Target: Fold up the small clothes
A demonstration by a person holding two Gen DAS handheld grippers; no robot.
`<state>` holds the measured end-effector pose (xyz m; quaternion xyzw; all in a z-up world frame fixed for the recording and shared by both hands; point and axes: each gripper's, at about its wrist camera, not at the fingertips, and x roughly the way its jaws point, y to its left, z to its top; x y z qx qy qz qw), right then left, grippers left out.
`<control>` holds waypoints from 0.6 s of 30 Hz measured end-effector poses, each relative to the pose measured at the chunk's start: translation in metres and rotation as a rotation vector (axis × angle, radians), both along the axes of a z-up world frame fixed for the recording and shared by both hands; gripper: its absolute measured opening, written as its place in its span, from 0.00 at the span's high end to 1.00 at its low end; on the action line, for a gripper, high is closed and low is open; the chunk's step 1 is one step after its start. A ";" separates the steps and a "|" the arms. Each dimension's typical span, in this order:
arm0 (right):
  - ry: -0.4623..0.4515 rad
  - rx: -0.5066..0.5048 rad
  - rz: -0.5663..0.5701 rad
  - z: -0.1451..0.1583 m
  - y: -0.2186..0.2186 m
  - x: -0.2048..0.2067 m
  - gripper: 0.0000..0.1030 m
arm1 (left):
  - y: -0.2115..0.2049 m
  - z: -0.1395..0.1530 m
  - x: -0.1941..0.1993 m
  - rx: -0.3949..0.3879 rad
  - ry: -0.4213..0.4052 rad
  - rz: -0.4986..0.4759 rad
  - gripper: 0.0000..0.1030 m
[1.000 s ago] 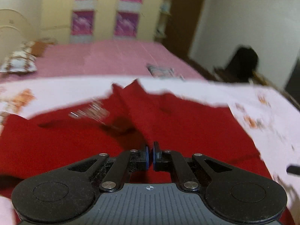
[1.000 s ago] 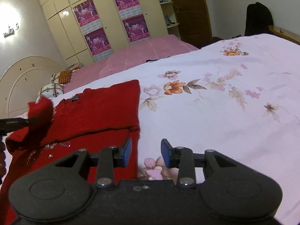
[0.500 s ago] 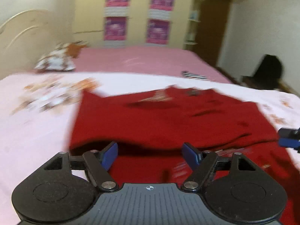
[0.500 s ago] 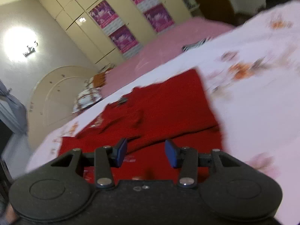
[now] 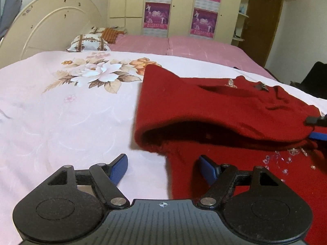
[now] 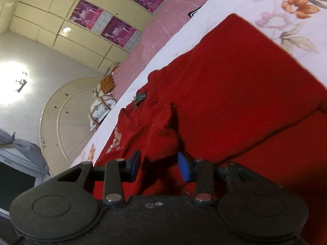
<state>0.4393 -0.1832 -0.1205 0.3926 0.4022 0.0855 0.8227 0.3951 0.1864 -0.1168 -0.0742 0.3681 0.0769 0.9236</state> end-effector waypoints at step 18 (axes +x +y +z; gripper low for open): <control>-0.172 -0.343 0.012 0.048 -0.045 -0.023 0.91 | -0.005 0.003 0.021 -0.002 -0.023 -0.058 0.81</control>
